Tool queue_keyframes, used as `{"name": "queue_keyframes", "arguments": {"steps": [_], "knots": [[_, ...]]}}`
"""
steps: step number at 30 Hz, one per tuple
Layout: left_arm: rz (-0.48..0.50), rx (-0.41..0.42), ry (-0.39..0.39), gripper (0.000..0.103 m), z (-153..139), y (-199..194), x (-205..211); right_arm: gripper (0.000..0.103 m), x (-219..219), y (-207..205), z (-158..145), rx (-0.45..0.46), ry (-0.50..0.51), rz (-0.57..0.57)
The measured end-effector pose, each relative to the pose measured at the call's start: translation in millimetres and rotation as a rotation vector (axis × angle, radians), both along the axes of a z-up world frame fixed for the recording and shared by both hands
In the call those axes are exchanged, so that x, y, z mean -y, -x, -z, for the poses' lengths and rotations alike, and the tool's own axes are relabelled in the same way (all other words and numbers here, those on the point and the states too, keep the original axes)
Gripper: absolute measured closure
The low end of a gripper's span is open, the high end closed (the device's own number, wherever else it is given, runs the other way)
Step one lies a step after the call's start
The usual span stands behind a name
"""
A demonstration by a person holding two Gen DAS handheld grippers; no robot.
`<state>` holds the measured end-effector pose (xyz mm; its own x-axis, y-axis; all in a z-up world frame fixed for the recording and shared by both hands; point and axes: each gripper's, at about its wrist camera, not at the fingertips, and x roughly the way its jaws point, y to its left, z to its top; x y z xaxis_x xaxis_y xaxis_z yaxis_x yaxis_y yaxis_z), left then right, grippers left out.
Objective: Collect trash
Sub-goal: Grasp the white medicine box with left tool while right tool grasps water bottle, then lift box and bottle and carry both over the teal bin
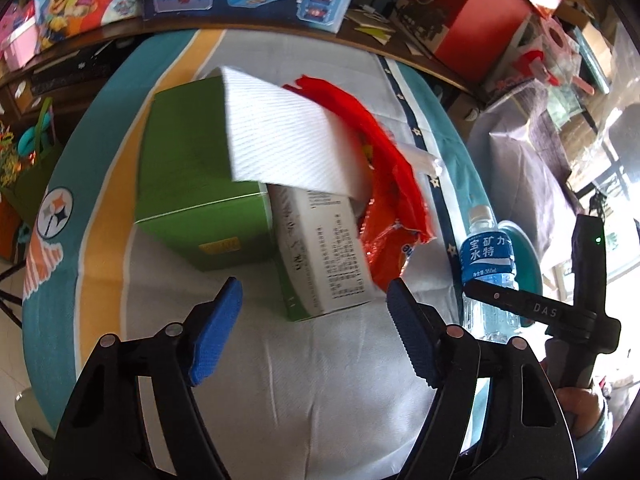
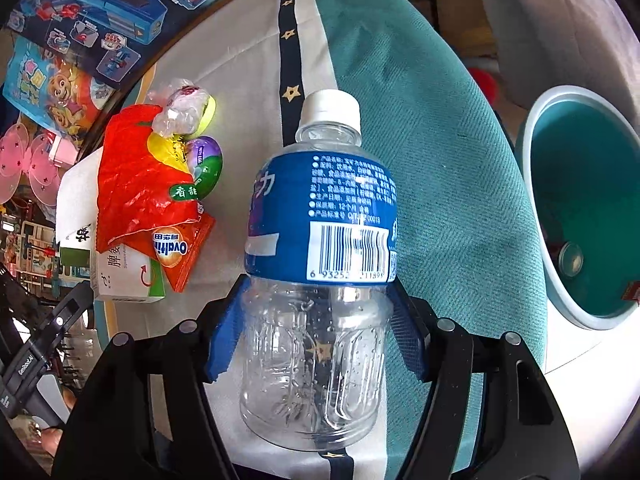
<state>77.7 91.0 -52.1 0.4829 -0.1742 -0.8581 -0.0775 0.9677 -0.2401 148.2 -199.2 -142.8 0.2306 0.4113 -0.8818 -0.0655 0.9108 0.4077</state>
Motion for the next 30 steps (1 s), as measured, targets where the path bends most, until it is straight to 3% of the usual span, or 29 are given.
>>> {"name": "queue_keyframes", "arguments": {"steps": [3, 11, 14, 18, 26, 30], "knots": [[0.012, -0.005, -0.038, 0.027, 5.4, -7.0, 11.2, 0.039, -1.3, 2.1, -0.6, 0.006, 0.011, 0.001], [-0.006, -0.034, -0.044, 0.029, 24.0, -28.2, 15.9, 0.039, -4.7, -2.8, -2.4, -0.013, 0.022, -0.007], [0.001, -0.045, -0.045, 0.052, 28.5, -32.2, 16.6, 0.039, -6.5, -7.5, -4.2, -0.015, 0.018, -0.005], [0.01, -0.032, -0.058, 0.067, 28.6, -27.4, 14.7, 0.039, -9.5, -13.5, -6.6, -0.013, 0.025, -0.007], [0.045, -0.059, -0.017, 0.067, 29.8, -3.8, 8.4, 0.039, -17.6, -17.0, -2.7, -0.028, 0.019, -0.012], [0.014, -0.081, -0.024, 0.057, 36.0, -15.3, 4.3, 0.04, -19.1, -8.2, -6.3, -0.014, 0.01, -0.027]]}}
